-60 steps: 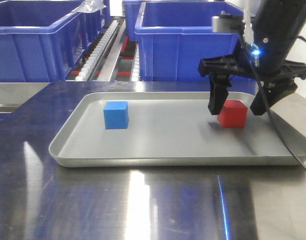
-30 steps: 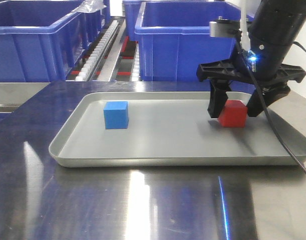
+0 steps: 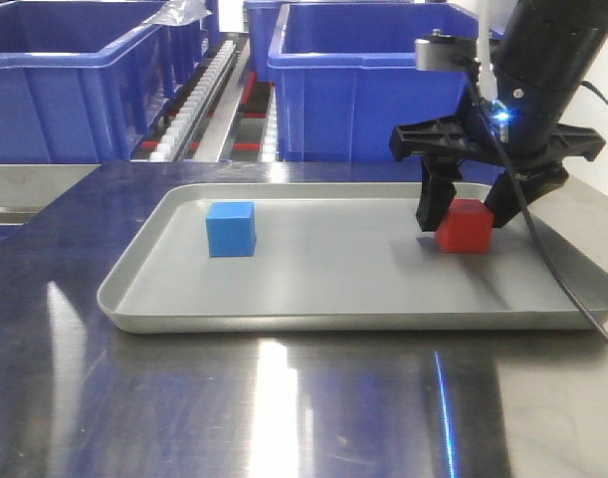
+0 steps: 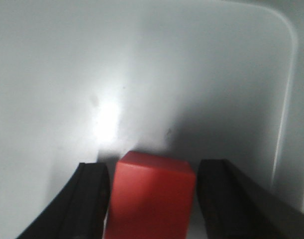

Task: Sort and place red and blue blocks on shelf
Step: 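Lift the red cube off the tray with the right gripper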

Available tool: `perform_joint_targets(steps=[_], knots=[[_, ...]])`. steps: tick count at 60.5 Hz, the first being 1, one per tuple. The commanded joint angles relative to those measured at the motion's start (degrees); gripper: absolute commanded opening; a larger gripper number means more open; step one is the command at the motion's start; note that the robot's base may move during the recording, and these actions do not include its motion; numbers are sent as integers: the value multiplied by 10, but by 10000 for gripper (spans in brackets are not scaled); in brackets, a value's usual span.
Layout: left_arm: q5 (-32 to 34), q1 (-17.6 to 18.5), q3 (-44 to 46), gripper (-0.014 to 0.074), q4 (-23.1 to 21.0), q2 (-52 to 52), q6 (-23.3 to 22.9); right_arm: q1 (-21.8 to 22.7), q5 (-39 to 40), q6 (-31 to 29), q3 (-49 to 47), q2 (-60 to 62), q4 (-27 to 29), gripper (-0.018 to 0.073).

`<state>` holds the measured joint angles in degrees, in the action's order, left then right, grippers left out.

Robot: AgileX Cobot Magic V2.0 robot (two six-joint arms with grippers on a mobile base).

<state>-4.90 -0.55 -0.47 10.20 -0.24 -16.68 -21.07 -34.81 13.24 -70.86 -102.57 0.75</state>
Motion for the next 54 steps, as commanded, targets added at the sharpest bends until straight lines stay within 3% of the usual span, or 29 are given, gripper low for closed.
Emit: perform_joint_targets(steps=[1,21,27,38,54], knots=[[49,-1,-21,143,0,-11,-3,0,24,-3,-19,19,-8,475],[49,-1,-21,143,0,-11,-3,0,24,-3,-19,11,-8,453],[49,-1,-21,143,0,-11,-3,0,24,-3,-22,17,-11,339],[49,-1,-21,143,0,-11,-3,0,23,-3,-51,54,-12,48],[49,-1,-21,143,0,-11,-3,3,71,-3,-61,172,-18,62]])
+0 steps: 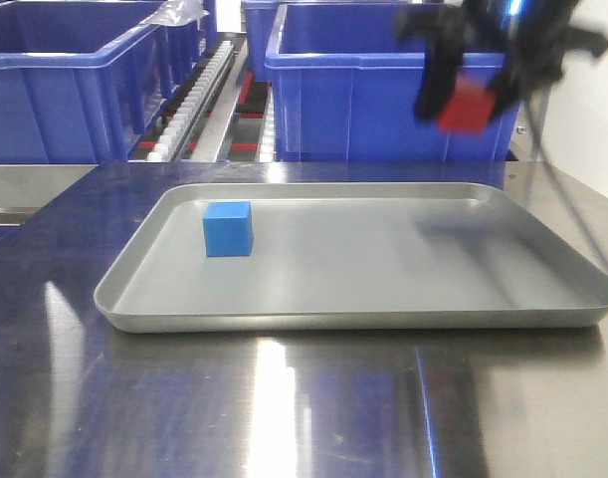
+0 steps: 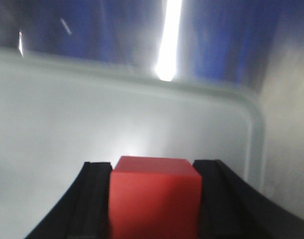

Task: Sort and place red and blue blocks on shelf
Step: 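Lift the red cube off the tray with the right gripper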

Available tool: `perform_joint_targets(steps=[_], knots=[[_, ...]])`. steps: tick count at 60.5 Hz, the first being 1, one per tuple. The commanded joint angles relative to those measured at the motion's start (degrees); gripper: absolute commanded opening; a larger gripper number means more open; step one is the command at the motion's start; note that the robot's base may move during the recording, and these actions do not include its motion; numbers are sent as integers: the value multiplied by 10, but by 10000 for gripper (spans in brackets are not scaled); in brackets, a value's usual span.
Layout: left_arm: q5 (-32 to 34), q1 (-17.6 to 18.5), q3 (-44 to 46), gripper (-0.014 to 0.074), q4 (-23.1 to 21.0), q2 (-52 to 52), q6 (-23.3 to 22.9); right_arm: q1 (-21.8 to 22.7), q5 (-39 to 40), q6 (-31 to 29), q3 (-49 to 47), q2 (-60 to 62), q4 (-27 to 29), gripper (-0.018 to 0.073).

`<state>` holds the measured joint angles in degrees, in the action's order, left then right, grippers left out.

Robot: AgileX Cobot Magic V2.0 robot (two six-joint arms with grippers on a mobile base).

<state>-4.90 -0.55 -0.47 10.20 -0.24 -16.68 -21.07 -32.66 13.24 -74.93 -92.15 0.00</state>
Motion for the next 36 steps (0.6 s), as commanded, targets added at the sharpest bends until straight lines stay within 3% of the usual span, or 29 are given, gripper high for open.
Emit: perform_joint_targets(steps=[1,10,36], knots=[[49,-1,-21,143,0,-11,-3,3,52,-3,-19,75,-12,62],[49,-1,-21,143,0,-11,-3,30,89,-3,27,162,-35,62],[49,-1,-21,143,0,-11,-3,176,138,-3,306,464,-57,62]])
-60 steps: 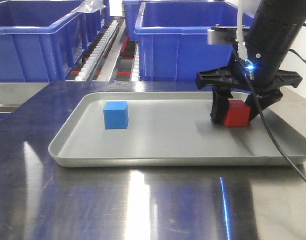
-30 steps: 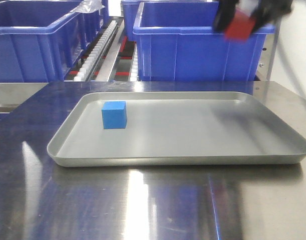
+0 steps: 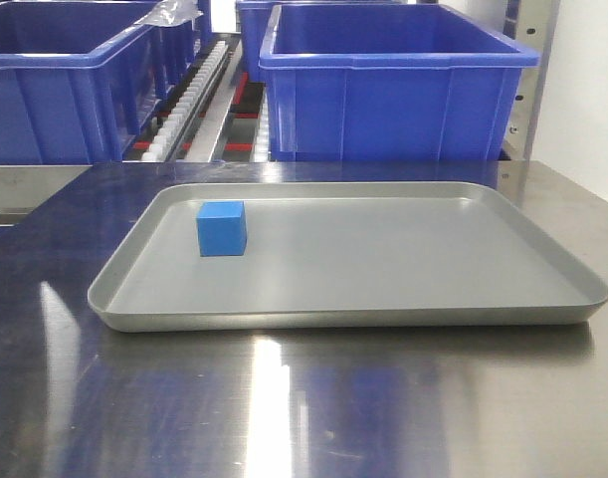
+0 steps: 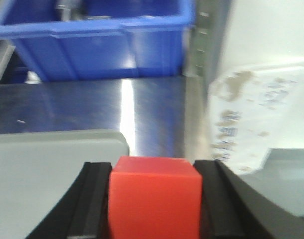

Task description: Sort and place red and blue blocks on shelf

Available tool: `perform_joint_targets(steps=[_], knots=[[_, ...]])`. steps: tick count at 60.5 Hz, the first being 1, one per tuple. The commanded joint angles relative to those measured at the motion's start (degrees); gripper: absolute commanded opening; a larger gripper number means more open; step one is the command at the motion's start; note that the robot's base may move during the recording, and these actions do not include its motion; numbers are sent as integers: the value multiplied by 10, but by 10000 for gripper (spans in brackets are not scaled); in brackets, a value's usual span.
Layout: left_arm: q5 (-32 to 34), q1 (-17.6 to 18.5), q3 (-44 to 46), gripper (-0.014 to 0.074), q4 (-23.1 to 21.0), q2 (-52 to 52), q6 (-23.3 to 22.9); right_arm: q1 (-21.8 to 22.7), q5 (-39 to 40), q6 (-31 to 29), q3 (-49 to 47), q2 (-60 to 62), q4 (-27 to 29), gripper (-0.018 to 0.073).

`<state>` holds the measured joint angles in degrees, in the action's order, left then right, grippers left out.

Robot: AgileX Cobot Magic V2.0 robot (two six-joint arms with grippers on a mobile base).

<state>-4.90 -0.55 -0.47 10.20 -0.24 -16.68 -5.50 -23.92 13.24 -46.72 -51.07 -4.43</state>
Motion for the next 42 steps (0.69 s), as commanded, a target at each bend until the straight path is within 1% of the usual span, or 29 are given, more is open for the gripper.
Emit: perform_joint_targets(steps=[1,9,17,42], knots=[[49,-1,-21,143,0,-11,-3,24,51,-3,32,62,-13,62],[49,-1,-21,143,0,-11,-3,41,67,-3,100,145,-13,62],[49,-1,-21,143,0,-11,-3,45,81,-3,137,187,-12,62],[49,-1,-21,143,0,-11,-3,45,85,-3,141,192,-12,62]])
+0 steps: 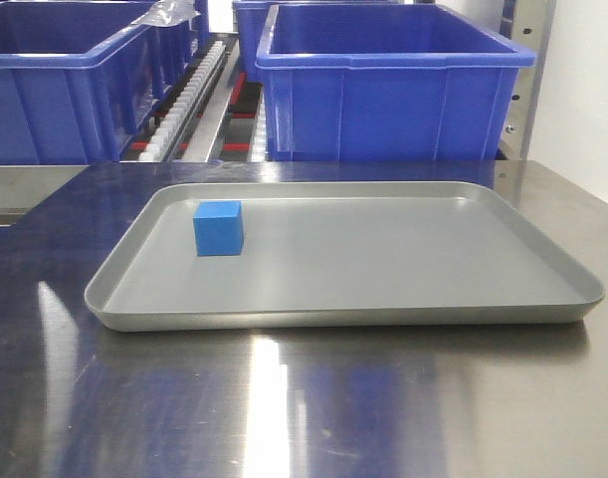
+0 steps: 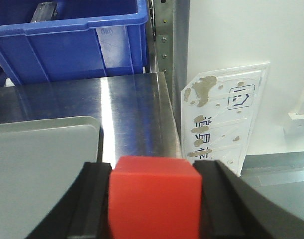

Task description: Sort and place red and blue blocks on shelf

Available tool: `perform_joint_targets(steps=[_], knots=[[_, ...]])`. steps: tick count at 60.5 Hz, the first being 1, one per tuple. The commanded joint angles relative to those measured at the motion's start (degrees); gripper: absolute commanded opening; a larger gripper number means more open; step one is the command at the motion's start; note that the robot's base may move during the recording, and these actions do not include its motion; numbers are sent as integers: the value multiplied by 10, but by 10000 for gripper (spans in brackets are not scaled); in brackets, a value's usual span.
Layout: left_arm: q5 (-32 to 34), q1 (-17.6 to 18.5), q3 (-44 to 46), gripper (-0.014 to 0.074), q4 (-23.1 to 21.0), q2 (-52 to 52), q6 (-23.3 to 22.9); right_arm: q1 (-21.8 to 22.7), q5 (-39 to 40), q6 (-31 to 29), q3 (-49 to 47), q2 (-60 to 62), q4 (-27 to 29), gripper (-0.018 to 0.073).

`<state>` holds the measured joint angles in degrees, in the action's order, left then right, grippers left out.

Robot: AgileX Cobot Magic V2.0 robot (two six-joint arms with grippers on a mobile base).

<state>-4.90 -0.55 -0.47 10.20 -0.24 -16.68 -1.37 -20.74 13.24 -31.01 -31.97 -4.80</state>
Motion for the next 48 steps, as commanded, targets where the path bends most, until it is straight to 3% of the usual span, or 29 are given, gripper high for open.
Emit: perform_joint_targets(steps=[1,45,48], knots=[[49,-1,-21,143,0,-11,-3,3,53,-3,-16,1,-9,62],[49,-1,-21,143,0,-11,-3,3,53,-3,-16,1,-9,61],[49,-1,-21,143,23,-11,1,3,53,-3,-16,1,-9,61]])
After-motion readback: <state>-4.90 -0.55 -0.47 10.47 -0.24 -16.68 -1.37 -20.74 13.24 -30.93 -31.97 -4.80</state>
